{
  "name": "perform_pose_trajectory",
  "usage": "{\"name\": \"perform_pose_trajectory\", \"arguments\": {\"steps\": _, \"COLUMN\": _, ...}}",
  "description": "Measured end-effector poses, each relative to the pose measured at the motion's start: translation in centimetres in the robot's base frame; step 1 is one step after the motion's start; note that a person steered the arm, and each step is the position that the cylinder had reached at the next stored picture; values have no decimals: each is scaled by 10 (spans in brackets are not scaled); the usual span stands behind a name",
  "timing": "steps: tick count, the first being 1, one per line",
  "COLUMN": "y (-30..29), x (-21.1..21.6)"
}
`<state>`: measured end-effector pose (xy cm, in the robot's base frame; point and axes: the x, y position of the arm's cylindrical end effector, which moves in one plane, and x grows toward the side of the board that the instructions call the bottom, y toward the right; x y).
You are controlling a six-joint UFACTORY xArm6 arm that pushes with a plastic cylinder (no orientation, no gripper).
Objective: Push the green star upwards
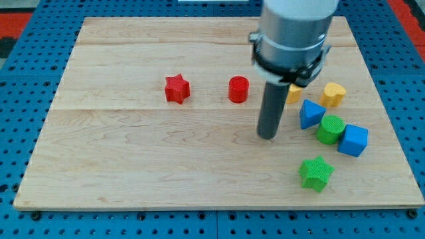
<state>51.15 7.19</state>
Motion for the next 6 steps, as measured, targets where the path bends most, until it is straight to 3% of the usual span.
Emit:
{"name": "perform_pose_trajectory", "arguments": {"steps": 3, "y": -13, "x": 43}}
{"name": "perform_pose_trajectory", "arguments": {"steps": 5, "y": 53, "x": 104}}
{"name": "perform_pose_trajectory", "arguments": {"steps": 6, "y": 79, "x": 95}}
